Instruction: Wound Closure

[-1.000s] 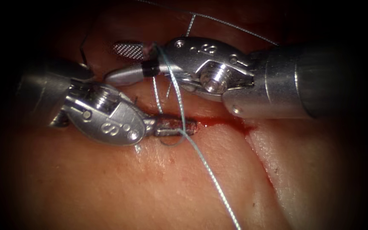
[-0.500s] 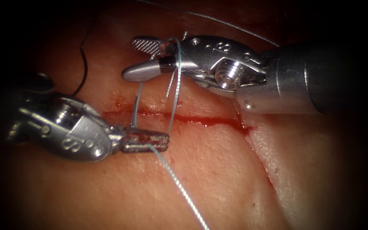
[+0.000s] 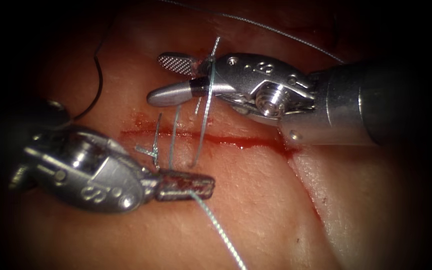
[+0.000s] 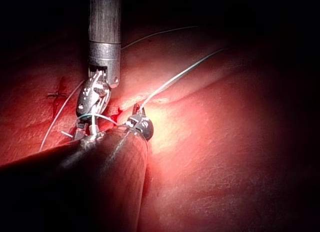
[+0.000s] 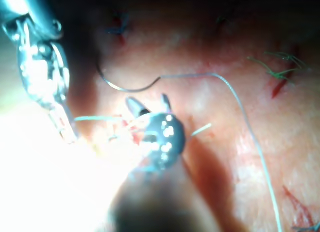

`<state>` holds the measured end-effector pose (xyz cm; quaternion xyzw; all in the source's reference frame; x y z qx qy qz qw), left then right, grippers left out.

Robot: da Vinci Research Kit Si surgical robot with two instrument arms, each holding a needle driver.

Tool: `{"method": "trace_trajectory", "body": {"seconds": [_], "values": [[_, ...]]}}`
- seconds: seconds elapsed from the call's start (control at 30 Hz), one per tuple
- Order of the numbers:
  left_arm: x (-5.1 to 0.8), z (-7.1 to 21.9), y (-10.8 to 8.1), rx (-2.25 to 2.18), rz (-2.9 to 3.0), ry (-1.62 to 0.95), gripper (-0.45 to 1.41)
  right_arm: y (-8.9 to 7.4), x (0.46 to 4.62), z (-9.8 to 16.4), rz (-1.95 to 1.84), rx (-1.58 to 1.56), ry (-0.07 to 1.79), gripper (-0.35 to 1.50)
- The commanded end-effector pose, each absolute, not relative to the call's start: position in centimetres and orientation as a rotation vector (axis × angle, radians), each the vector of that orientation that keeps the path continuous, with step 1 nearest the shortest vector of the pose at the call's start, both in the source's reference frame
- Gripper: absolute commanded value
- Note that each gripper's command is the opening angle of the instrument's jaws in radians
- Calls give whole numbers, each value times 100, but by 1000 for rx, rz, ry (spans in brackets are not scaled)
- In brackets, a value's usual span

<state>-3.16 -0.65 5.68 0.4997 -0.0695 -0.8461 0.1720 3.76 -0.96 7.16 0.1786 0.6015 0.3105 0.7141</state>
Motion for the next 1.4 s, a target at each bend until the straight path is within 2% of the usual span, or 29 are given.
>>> {"method": "trace_trajectory", "body": {"seconds": [0.03,0.6,0.73,1.4], "values": [[-322,568,-64,1444,-2395,-202,-45,-100,384,723,683,397,1324,78],[-302,567,5,1631,-2308,-280,-45,-138,392,713,629,434,1325,67],[-293,596,36,1718,-2295,-292,-45,-143,392,711,608,455,1330,59],[-294,675,81,2058,-2200,-373,-45,-160,386,701,549,514,1360,44]]}}
